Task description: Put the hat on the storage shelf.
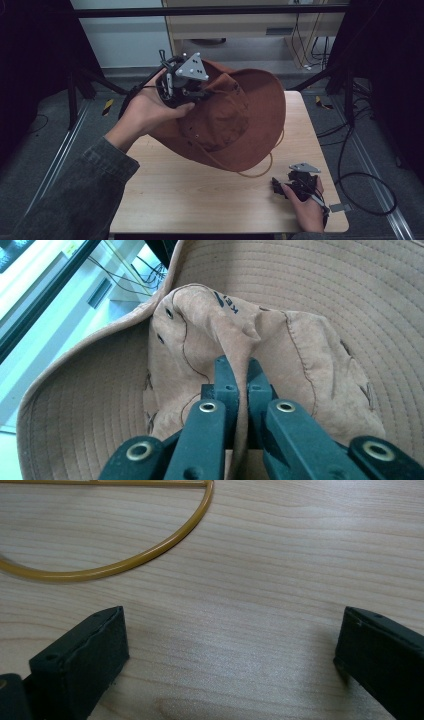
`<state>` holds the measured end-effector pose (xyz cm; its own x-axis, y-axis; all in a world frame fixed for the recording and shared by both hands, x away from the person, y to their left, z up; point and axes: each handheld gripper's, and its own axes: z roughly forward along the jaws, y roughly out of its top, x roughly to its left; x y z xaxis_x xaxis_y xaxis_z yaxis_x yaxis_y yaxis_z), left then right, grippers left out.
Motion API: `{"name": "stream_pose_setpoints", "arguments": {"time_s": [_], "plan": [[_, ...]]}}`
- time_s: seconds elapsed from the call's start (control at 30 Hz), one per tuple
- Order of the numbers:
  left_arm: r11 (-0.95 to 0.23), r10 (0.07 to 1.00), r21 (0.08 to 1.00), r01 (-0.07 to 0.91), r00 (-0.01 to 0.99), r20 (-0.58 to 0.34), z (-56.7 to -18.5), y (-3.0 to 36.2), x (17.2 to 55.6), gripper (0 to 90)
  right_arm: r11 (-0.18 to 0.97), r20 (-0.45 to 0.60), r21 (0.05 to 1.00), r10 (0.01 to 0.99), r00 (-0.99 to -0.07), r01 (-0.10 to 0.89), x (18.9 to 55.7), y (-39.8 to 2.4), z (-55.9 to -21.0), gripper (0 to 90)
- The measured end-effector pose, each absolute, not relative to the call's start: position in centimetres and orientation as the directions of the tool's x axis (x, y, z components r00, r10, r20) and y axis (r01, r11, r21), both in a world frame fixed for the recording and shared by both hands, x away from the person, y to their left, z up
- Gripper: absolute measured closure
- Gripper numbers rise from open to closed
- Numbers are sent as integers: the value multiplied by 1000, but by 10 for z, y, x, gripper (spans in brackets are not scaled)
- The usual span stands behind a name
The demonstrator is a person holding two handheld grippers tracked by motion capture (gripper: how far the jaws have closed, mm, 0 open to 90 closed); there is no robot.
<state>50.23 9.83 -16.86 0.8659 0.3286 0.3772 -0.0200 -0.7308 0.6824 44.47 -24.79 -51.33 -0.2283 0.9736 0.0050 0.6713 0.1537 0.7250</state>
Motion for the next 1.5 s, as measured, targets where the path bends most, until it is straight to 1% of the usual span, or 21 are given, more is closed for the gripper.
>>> {"name": "stream_pose_setpoints", "arguments": {"time_s": [1.5], "plan": [[-749,293,661,-35,879,377,-177,57,512,884,156,5,725,973,-231,671,445,-248,-513,7]]}}
